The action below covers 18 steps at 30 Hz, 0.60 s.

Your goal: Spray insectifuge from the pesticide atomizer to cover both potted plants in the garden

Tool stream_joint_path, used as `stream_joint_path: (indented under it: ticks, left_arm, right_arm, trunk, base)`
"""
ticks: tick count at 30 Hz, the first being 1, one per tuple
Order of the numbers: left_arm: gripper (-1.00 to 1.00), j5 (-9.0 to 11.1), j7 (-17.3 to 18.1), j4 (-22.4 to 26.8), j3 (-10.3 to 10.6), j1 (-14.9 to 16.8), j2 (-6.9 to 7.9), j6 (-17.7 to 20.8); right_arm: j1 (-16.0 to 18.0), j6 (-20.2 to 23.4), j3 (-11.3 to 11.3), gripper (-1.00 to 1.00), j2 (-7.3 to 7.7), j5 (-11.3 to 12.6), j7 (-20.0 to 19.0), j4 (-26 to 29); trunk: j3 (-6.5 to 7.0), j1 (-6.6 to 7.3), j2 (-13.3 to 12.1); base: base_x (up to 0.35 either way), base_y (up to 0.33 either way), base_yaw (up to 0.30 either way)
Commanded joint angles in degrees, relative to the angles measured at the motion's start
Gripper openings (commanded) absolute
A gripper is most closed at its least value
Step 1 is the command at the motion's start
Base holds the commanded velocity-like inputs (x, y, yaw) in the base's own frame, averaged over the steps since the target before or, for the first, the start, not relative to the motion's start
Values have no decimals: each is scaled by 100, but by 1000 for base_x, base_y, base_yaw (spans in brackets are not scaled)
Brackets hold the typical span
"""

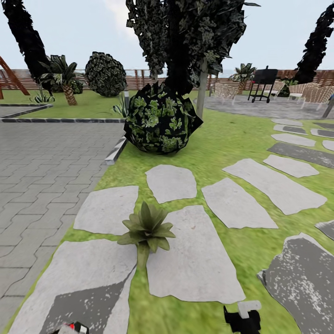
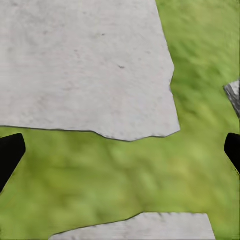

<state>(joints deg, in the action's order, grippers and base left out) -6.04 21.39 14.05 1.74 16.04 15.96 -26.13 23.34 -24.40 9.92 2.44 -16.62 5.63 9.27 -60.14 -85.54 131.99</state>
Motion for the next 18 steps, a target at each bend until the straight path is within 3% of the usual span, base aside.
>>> stream_joint_path:
  ticks: [1,3,5,7,11,12,13,15,18]
  left_arm:
    - [-100,-264,29,23,3,20,-4,-2]
    - [-100,-958,402,143,8,197,-45,218]
    - [-100,-1435,1001,223,15,472,-69,581]
    - [-100,-1654,1487,256,17,678,-77,818]
    - [-100,-2151,2653,292,32,1228,-88,1086]
    - [-100,-2248,2794,295,33,1291,-90,1099]
    - [-100,-2472,3067,302,32,1414,-98,1121]
    - [-100,-2948,3556,360,24,1622,-105,1161]
    - [-100,-3488,4014,533,20,1758,-155,1280]
  right_arm:
    - [4,-19,31,100,10,-75,-49,44]
    - [4,-17,25,100,101,-215,-450,314]
    - [4,-7,-4,100,196,-548,-1061,644]
    - [4,-1,-19,100,230,-887,-1550,871]
    - [9,4,-31,100,253,-1997,-2636,1346]
    - [13,5,-32,100,247,-2124,-2751,1390]
    - [21,7,-33,100,231,-2349,-2979,1471]
    - [51,8,-39,100,184,-2651,-3460,1643]
    - [79,31,-48,100,18,-2839,-4186,2012]
  trunk:
    - [-5,1,2]
    - [-5,1,2]
    - [-5,1,2]
    - [-5,1,2]
    - [-5,1,2]
    - [-5,1,2]
    - [-5,1,2]
    - [-5,1,2]
    - [-5,1,2]
  base:
    - [0,0,0]
    - [0,0,0]
    - [0,0,0]
    - [0,0,0]
    - [0,0,0]
    - [0,0,0]
    - [0,0,0]
    - [0,0,0]
    - [0,0,0]
